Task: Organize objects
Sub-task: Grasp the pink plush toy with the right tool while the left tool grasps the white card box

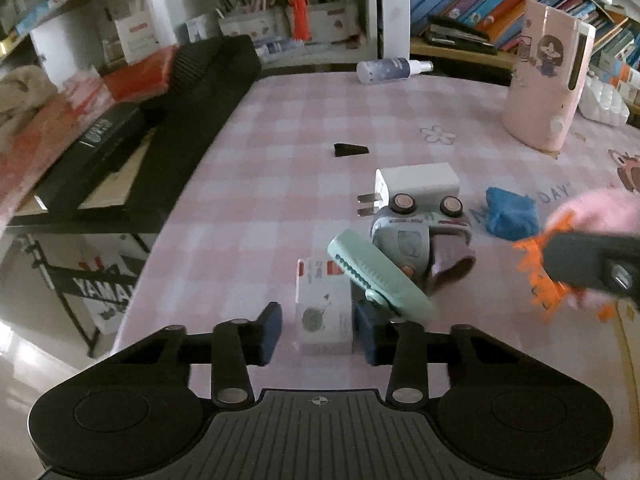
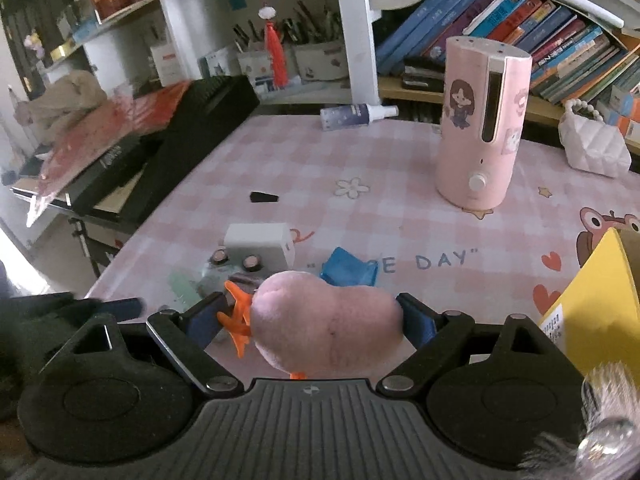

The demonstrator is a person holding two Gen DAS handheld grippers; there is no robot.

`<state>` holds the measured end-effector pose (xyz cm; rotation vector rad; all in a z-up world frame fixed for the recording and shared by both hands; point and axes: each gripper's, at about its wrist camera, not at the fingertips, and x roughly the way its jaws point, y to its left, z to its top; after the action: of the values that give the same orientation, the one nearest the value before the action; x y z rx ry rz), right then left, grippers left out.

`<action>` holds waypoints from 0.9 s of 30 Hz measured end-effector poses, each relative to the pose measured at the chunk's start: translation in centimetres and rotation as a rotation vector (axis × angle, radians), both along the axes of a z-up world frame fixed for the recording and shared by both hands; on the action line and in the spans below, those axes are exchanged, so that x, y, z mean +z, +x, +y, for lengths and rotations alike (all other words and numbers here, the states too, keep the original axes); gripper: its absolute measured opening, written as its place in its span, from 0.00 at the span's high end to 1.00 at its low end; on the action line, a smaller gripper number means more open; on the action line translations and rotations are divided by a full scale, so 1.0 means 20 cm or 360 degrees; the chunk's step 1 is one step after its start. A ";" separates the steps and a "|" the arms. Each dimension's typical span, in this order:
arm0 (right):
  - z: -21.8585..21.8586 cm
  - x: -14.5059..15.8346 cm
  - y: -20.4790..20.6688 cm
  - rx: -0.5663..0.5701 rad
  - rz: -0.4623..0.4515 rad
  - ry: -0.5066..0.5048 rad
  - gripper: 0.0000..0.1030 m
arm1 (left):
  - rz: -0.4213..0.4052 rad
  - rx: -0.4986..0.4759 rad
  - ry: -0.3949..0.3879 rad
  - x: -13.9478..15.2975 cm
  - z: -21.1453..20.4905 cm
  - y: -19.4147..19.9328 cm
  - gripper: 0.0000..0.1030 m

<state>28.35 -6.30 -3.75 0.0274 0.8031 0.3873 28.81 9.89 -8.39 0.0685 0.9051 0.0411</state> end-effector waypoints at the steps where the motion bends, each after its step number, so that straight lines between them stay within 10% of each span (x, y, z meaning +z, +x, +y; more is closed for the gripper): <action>1: 0.00 0.00 -0.01 0.0008 -0.0004 -0.0002 0.13 | -0.0011 -0.0001 -0.0030 -0.01 0.01 0.01 0.69; 27: -0.02 0.08 -0.35 0.0045 -0.0038 -0.0061 0.13 | -0.0257 0.0088 -0.0303 0.38 0.18 -0.64 0.73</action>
<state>21.38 -6.63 -2.09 -0.0245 0.7880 0.3982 15.96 13.55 -0.80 -0.1353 0.7458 0.0118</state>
